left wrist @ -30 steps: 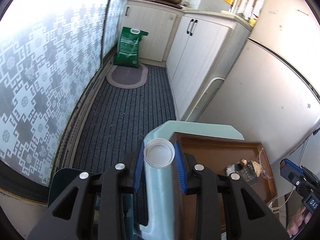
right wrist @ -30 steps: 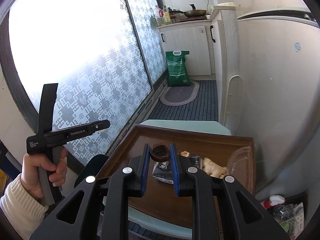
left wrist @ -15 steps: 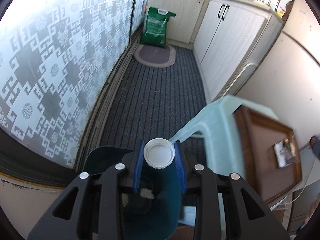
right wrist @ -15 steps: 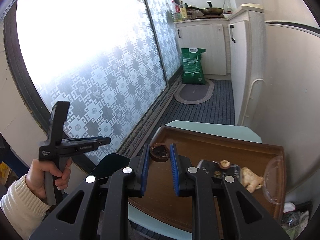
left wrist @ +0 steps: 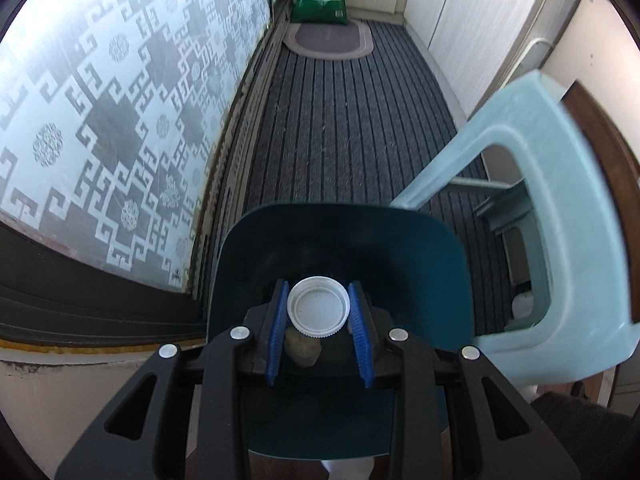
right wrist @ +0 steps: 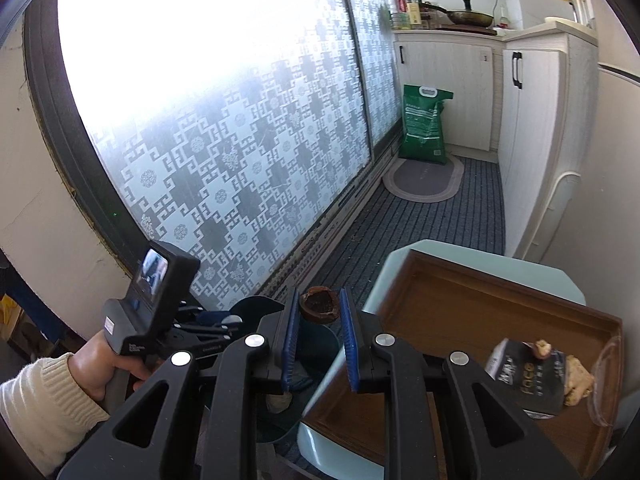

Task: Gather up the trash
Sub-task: 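Carry the white cap and nut shell over the green bin, then open the left tool over the bin while the right tool releases the shell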

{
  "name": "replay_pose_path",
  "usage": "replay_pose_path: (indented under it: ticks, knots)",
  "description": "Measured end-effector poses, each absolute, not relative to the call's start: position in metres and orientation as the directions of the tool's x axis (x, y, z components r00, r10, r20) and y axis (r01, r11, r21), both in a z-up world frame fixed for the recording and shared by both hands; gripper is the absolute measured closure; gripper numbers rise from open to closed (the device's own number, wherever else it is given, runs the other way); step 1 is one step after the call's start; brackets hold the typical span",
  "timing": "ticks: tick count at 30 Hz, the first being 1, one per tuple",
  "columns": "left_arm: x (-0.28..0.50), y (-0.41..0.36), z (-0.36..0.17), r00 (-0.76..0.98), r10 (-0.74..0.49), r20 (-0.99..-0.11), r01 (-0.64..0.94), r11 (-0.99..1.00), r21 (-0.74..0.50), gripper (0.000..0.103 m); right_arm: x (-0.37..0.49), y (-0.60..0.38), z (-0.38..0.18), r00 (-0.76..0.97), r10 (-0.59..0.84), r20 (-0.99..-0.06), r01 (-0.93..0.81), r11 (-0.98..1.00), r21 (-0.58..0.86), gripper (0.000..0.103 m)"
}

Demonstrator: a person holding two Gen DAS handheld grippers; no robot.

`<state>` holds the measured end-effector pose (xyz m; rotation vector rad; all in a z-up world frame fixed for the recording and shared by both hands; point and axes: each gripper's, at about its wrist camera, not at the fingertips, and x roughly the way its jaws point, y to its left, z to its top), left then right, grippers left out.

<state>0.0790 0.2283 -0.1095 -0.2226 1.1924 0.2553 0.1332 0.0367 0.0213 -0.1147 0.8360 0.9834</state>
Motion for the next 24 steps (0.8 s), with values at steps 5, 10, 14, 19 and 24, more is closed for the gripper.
replay_pose_path:
  ticks: [5,10,14,19,24]
  knots:
    - [0.069,0.232,-0.129,0.288,0.084,-0.954,-0.287,0.958,-0.002,0.069,0.126,0.062,0.017,0.249,0.689,-0.681,-0.788,0.552,0.271,0.083]
    - [0.06,0.24,-0.13,0.293,0.083,-0.952,-0.283,0.959,-0.004,0.066,0.117,0.085,0.006,0.217,0.676,-0.704,-0.804,0.533,0.263,0.083]
    - [0.051,0.246,-0.113,0.342,0.088,-0.936,-0.293,0.956,-0.017,0.069,0.108,0.106,-0.005,0.192,0.656,-0.73,-0.823,0.513,0.245,0.083]
    - [0.042,0.25,-0.084,0.427,0.104,-0.898,-0.31,0.95,-0.037,0.073,0.098,0.126,-0.024,0.164,0.619,-0.768,-0.839,0.498,0.222,0.083]
    - [0.034,0.254,-0.053,0.522,0.125,-0.844,-0.334,0.94,-0.068,0.078,0.085,0.146,-0.05,0.137,0.571,-0.81,-0.859,0.476,0.191,0.083]
